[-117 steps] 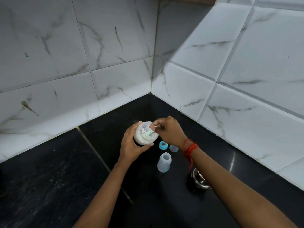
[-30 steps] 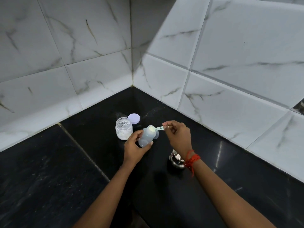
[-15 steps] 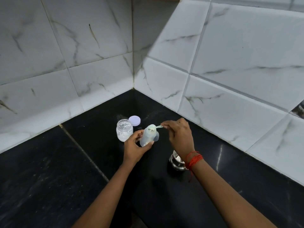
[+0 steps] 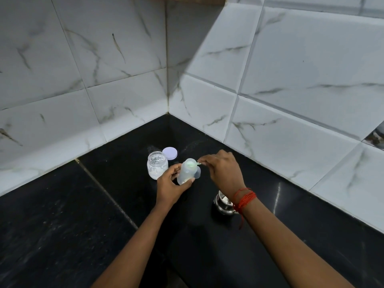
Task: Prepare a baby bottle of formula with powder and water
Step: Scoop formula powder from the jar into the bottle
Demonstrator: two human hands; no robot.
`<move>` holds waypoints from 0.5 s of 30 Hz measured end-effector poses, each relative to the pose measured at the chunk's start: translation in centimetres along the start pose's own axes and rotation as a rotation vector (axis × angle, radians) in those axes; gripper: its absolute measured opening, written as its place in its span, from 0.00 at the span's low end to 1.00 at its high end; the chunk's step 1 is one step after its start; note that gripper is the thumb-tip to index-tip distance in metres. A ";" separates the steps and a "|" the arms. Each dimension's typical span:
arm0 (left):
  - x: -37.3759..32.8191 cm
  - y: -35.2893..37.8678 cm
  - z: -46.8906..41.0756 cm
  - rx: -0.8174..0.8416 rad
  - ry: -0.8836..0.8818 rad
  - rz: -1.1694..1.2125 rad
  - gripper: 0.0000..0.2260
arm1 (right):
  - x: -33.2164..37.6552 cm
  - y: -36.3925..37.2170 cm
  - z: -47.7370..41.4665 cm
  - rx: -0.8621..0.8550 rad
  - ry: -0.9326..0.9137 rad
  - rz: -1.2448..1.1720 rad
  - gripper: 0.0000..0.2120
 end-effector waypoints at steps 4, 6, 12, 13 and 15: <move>-0.2 -0.1 -0.1 0.006 0.006 -0.011 0.23 | 0.0 0.3 0.1 0.060 0.031 -0.038 0.12; 0.4 -0.3 0.1 0.013 -0.001 -0.042 0.23 | -0.1 1.5 0.0 0.228 0.056 -0.080 0.10; 0.6 -0.5 0.7 0.037 -0.015 -0.071 0.25 | 0.5 1.7 0.0 0.170 0.007 0.031 0.13; 0.5 -0.5 0.7 0.041 -0.016 -0.075 0.24 | 0.5 1.7 0.1 0.145 0.004 0.049 0.14; 0.8 -0.5 0.4 0.054 -0.020 -0.082 0.23 | 0.5 2.1 0.1 0.184 0.011 0.050 0.15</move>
Point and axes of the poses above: each hand's wrist, its own z-axis away from the middle knuckle, its own y-axis out of the palm, x = y × z, the point moved 6 cm from there along -z, towards the middle knuckle, and after that the axes turned 5 degrees about z, right-handed, at the moved point
